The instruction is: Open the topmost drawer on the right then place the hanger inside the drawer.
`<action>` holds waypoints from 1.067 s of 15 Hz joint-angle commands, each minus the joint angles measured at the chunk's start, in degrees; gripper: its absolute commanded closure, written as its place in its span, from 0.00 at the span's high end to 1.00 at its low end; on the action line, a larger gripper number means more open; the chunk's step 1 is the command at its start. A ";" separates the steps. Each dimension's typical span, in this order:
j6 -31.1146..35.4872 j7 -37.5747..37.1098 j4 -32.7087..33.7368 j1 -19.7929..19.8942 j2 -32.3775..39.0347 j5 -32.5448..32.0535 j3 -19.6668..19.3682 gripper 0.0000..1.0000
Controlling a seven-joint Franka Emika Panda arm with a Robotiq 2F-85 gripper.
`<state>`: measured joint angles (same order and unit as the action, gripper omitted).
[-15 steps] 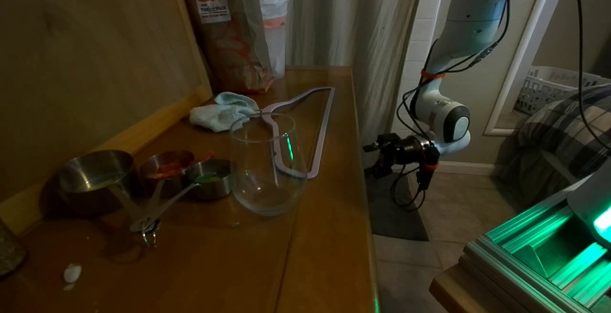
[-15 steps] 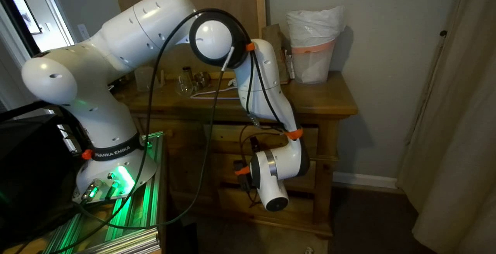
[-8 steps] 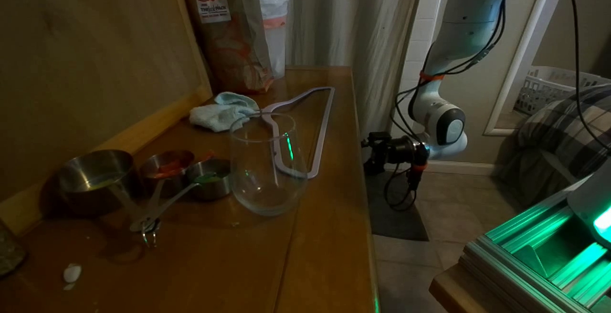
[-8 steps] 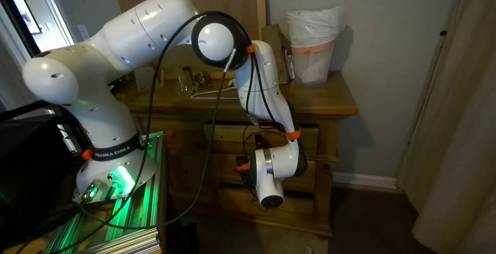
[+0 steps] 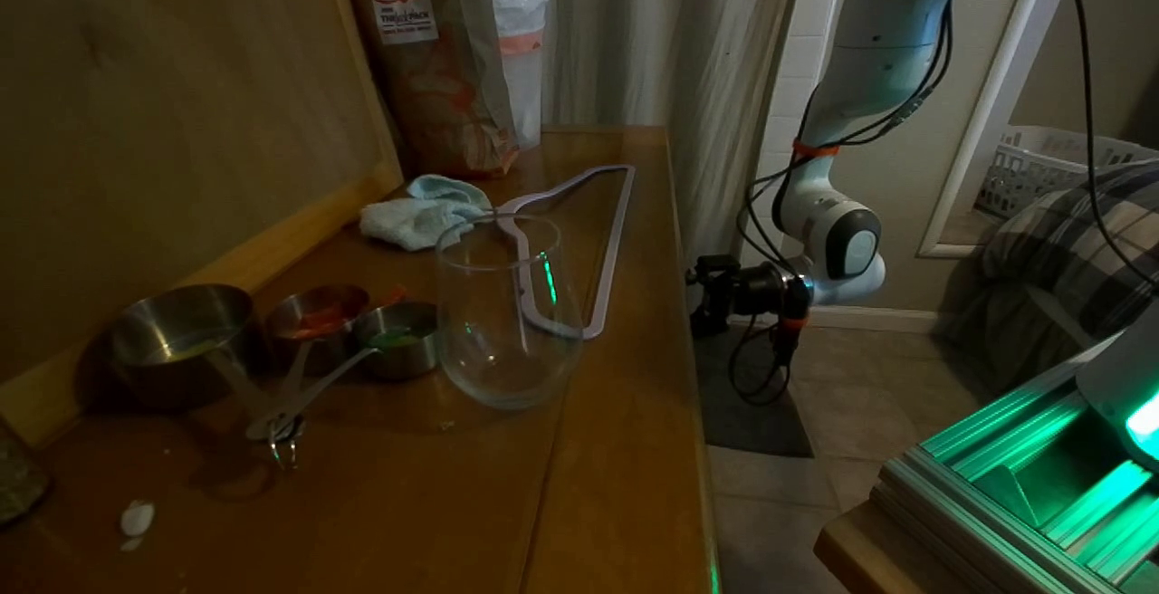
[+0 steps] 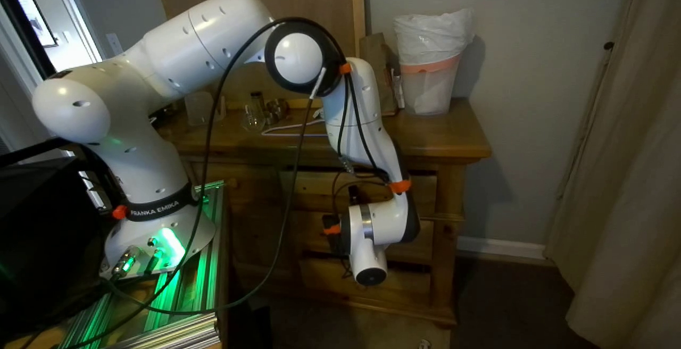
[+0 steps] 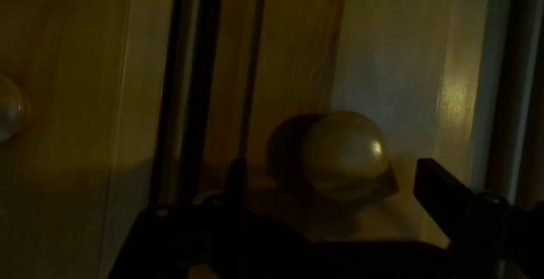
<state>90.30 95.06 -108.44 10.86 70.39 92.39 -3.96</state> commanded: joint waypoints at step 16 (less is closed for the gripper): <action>-1.91 -0.82 -0.56 -2.23 0.52 1.60 -1.88 0.24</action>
<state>87.57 94.88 -108.73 9.72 71.03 92.38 -4.79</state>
